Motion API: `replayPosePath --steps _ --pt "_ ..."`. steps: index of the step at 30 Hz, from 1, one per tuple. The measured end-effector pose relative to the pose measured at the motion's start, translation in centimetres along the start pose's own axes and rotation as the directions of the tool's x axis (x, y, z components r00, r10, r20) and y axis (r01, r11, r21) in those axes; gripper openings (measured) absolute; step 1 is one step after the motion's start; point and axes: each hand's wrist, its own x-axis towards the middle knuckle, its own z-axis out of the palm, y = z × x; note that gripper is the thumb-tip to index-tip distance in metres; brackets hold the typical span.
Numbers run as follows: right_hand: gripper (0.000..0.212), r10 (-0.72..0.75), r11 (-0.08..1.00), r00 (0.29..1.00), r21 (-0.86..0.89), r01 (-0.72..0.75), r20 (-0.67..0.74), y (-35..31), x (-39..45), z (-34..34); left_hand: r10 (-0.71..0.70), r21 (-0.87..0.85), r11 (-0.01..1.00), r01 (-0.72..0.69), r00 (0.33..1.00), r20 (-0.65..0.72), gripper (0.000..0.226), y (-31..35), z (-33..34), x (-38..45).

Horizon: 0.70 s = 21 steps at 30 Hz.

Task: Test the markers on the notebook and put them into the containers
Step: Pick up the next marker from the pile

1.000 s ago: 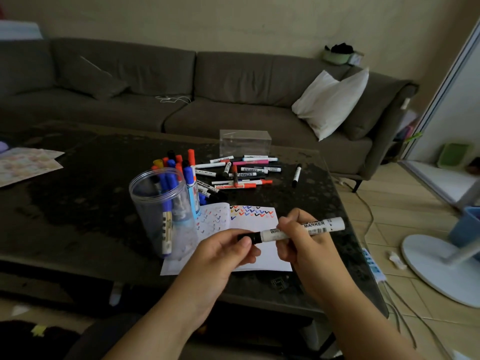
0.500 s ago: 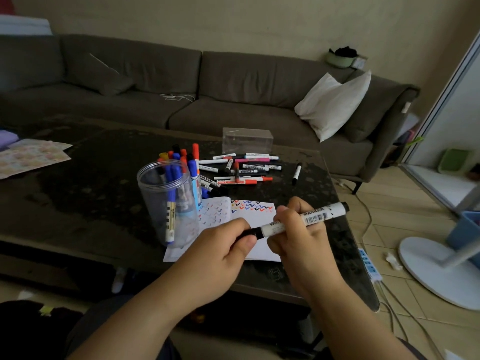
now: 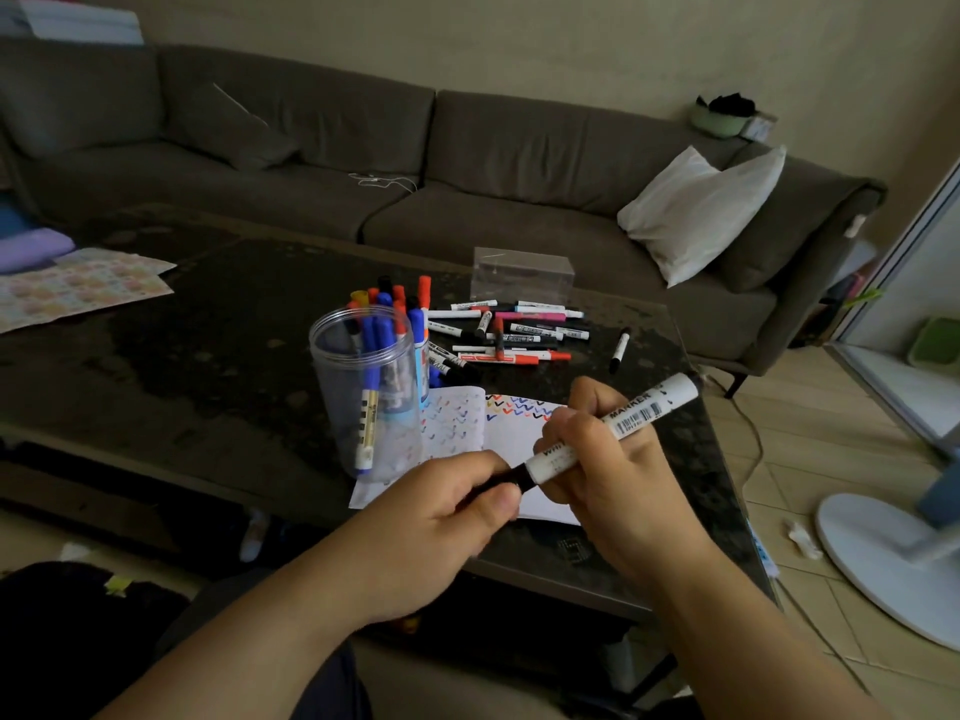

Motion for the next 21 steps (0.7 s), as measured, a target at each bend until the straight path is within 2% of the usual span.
replayPosePath --steps 2,4,7,11,15,17,21 --pt "0.033 -0.008 1.0 1.0 -0.025 0.008 0.024 -0.4 0.1 0.3 -0.018 -0.07 0.997 0.02 0.999 0.029 0.035 0.3 -0.3 -0.3" --pt "0.033 -0.006 1.0 1.0 -0.019 0.007 0.02 -0.6 0.2 0.8 0.054 0.074 0.996 -0.051 0.998 -0.044 0.036 0.4 -0.4 -0.6" --pt "0.032 -0.004 0.994 1.0 0.108 0.006 -0.02 -0.7 -0.2 1.8 0.242 0.344 0.922 -0.176 0.957 -0.159 0.033 1.1 -0.3 -1.4" --pt "0.032 0.018 0.967 0.998 0.254 -0.004 -0.053 -0.2 -0.6 2.6 0.304 0.439 0.876 -0.202 0.937 -0.175 0.027 1.4 -0.2 -1.6" --pt "0.036 0.026 0.985 0.998 0.172 -0.016 -0.057 0.0 -0.4 2.7 0.284 0.423 0.887 -0.188 0.942 -0.179 0.028 0.5 -0.2 -1.2" --pt "0.04 0.088 0.989 0.993 0.13 -0.077 -0.084 0.5 -0.3 2.6 0.253 0.424 0.891 -0.161 0.952 -0.17 0.022 -0.4 -0.4 -0.8" --pt "0.029 0.189 0.98 0.976 -0.045 -0.195 -0.11 1.5 -0.2 1.8 0.172 0.417 0.906 -0.077 0.966 -0.195 0.018 -2.0 -1.0 0.0"
